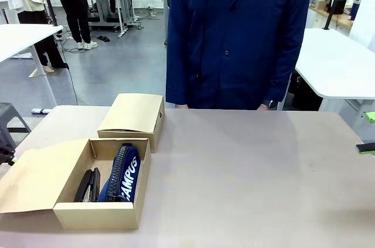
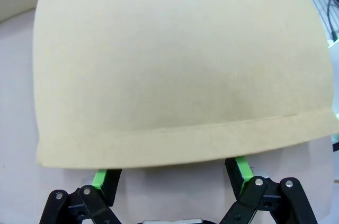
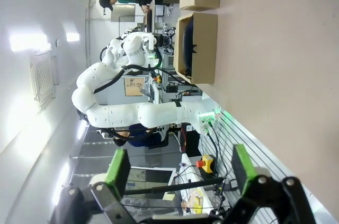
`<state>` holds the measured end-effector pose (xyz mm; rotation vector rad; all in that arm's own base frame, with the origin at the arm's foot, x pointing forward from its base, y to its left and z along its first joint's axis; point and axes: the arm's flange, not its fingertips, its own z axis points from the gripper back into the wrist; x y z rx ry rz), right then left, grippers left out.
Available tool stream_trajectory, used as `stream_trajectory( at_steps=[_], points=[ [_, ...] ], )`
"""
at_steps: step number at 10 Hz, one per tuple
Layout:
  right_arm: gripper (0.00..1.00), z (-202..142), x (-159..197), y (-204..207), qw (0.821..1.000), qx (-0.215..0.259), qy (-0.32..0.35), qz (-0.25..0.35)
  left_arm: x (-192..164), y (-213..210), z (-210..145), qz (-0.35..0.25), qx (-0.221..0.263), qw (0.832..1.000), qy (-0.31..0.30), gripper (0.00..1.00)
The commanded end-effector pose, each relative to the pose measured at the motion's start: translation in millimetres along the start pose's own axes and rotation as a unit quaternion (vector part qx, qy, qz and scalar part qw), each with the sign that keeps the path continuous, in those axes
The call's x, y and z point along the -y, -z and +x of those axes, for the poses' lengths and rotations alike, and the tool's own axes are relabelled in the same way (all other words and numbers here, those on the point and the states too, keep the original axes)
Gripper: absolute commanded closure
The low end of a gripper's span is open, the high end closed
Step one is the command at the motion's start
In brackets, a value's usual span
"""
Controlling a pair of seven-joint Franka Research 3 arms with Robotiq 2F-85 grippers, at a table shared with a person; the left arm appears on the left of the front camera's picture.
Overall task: Place items inside the box.
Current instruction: Close the lid of the Mailer Box closest to the robot.
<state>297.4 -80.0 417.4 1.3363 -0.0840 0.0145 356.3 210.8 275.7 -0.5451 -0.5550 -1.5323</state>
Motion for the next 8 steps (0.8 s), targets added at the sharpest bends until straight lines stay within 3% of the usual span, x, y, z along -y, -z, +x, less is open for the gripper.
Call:
stream_trajectory(
  at_steps=[1, 8],
  points=[
    [0.0, -1, -3, -2, 1.0, 0.0, -0.001, 0.003, 0, 12, 8, -0.014, 0.018, 0.999, 0.028, 0.0],
    [0.0, -1, -3, -2, 1.0, 0.0, -0.001, 0.003, 2, -1, 44, 0.01, 0.164, 0.984, 0.069, 0.0]
  ],
)
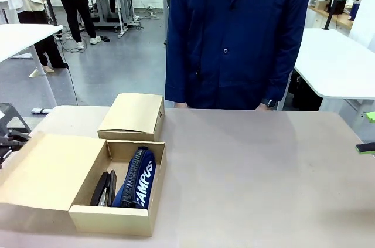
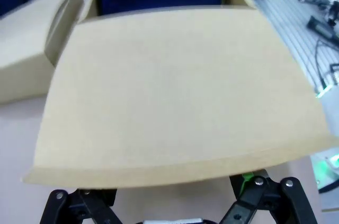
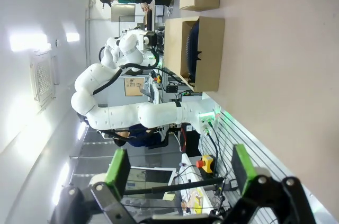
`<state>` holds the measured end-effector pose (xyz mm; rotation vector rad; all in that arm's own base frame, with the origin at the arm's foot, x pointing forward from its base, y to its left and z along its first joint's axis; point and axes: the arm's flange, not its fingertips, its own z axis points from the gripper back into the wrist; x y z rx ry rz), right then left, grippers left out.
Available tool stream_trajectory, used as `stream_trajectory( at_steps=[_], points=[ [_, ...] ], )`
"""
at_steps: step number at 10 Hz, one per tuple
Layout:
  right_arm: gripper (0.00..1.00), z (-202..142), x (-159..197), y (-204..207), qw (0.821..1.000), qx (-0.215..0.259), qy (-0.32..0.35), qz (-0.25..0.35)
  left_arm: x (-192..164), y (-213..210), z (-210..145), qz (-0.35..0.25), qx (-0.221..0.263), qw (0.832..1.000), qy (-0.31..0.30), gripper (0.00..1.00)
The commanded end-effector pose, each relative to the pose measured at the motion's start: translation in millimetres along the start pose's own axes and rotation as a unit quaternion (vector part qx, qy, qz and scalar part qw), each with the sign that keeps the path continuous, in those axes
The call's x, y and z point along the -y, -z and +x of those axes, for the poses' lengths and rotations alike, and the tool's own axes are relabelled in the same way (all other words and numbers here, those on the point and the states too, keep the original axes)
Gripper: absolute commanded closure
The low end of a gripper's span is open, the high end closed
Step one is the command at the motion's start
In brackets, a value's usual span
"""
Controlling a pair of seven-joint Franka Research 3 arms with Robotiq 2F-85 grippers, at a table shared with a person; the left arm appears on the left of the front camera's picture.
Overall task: Place items inside the box.
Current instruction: Close the lid of the Mailer Box closest to the robot.
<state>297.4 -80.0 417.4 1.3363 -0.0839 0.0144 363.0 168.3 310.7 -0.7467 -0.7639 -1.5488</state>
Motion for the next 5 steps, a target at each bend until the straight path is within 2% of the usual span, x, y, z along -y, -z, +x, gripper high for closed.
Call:
stream_trajectory(
  at_steps=[1, 4, 5],
  points=[
    [0.0, -1, -3, -2, 1.0, 0.0, -0.001, 0.003, 14, -7, 7, 0.019, 0.086, 0.995, 0.051, 0.0],
    [0.0, -1, -3, -2, 1.0, 0.0, -0.001, 0.003, 18, -4, 68, 0.008, 0.178, 0.979, 0.097, 0.0],
    [0.0, -1, -3, -2, 1.0, 0.0, -0.001, 0.003, 17, 3, 92, -0.001, 0.181, 0.977, 0.117, 0.0]
  ],
)
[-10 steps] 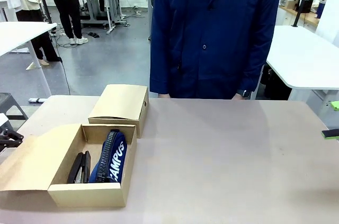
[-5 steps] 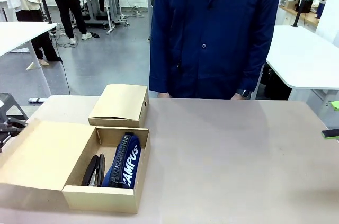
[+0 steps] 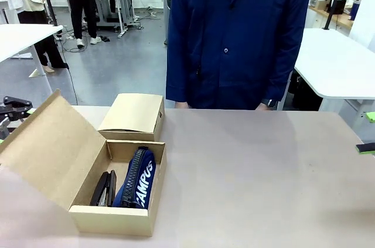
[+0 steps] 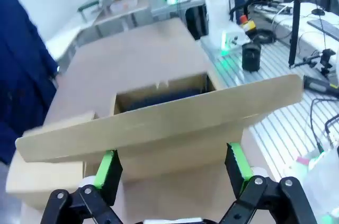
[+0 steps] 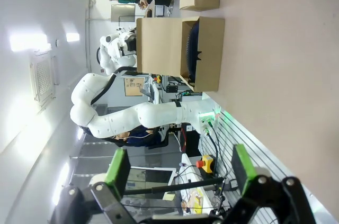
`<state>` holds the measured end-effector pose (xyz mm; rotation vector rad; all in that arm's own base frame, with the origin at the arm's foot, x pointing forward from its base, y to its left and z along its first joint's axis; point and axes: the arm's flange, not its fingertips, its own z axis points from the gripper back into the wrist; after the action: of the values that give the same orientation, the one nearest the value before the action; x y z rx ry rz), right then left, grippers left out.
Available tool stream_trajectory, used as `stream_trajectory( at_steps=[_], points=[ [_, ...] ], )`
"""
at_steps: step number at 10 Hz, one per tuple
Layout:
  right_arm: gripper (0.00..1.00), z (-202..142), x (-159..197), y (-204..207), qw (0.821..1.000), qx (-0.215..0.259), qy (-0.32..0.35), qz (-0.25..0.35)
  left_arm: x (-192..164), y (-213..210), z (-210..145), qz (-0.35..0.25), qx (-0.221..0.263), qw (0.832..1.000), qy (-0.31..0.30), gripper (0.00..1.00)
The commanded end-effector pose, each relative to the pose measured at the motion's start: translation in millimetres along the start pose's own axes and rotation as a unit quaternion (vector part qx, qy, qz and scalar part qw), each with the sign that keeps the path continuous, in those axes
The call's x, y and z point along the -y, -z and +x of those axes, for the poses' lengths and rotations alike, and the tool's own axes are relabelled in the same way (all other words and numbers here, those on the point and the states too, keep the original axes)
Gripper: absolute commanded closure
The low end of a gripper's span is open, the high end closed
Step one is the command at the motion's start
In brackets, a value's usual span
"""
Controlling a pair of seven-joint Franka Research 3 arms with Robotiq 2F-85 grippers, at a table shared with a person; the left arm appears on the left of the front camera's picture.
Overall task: Place items inside the box.
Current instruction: Close the lid of the Mailer Box closest to the robot.
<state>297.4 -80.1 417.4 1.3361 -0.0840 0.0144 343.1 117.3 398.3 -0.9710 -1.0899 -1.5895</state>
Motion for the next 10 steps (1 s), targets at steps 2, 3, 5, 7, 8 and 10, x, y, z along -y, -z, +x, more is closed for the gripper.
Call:
stream_trajectory(
  at_steps=[2, 3, 5, 7, 8, 10],
  points=[
    [0.0, -1, -3, -2, 1.0, 0.0, -0.001, 0.003, -9, 74, 23, -0.059, 0.016, 0.996, 0.069, 0.0],
    [0.0, -1, -3, -2, 1.0, 0.0, -0.001, 0.003, -13, 109, 26, -0.087, 0.005, 0.994, 0.066, 0.0],
    [0.0, -1, -3, -2, 1.0, 0.0, -0.001, 0.003, -11, 166, 21, -0.127, -0.016, 0.99, 0.052, 0.0],
    [0.0, -1, -3, -2, 1.0, 0.0, -0.001, 0.003, -2, 197, 5, -0.144, -0.045, 0.988, 0.03, 0.0],
    [0.0, -1, -3, -2, 1.0, 0.0, -0.001, 0.003, 1, 203, -2, -0.146, -0.058, 0.987, 0.03, 0.0],
    [0.0, -1, -3, -2, 1.0, 0.0, -0.001, 0.003, 4, 213, -22, -0.13, -0.098, 0.986, 0.023, 0.0]
  ],
)
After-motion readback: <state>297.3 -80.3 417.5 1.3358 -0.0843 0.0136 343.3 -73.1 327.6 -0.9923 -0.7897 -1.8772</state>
